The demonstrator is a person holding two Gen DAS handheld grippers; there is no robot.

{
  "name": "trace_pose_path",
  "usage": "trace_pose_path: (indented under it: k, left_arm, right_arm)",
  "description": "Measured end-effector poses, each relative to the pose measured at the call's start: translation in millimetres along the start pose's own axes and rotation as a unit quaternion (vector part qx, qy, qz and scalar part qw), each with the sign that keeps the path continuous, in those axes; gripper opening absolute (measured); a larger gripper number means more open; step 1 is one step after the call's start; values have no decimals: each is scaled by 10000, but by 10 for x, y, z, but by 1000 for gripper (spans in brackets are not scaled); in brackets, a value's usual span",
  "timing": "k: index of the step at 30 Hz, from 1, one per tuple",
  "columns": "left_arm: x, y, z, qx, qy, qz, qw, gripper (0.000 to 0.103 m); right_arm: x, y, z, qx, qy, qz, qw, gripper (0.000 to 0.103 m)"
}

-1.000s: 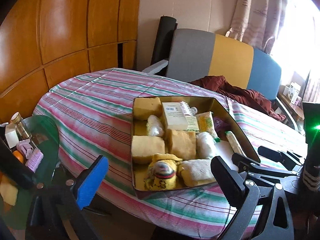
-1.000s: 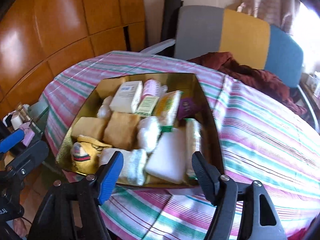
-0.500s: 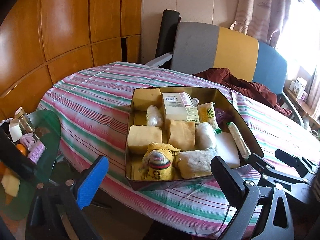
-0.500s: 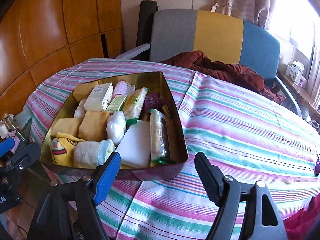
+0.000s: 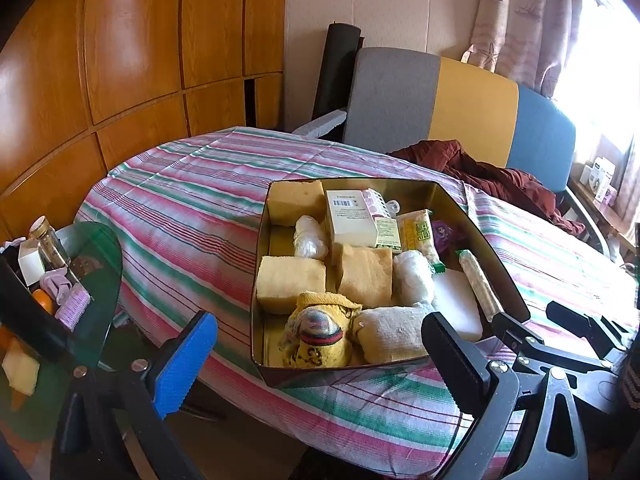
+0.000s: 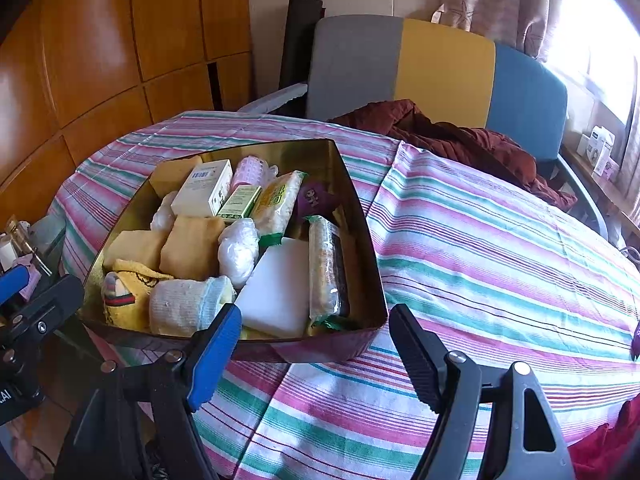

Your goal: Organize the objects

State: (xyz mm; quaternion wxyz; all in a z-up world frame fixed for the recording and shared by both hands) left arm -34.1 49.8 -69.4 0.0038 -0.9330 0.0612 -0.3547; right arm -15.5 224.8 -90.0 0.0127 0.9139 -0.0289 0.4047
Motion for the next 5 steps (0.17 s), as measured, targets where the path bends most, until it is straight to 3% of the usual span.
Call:
trace_pose_path:
  k: [5]
  left_arm:
    - [-28,-4,-4,7,34,17,10000,103]
  right_arm:
    - [-12,5,-10,-1,-19,-16,10000,77]
Point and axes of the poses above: each gripper's, at about its wrist camera, not at the fingertips, and x roughly against the way its jaws point, y to its left, z to its underside, the point moved 8 cm from there along -x, roughly the way its jaws point
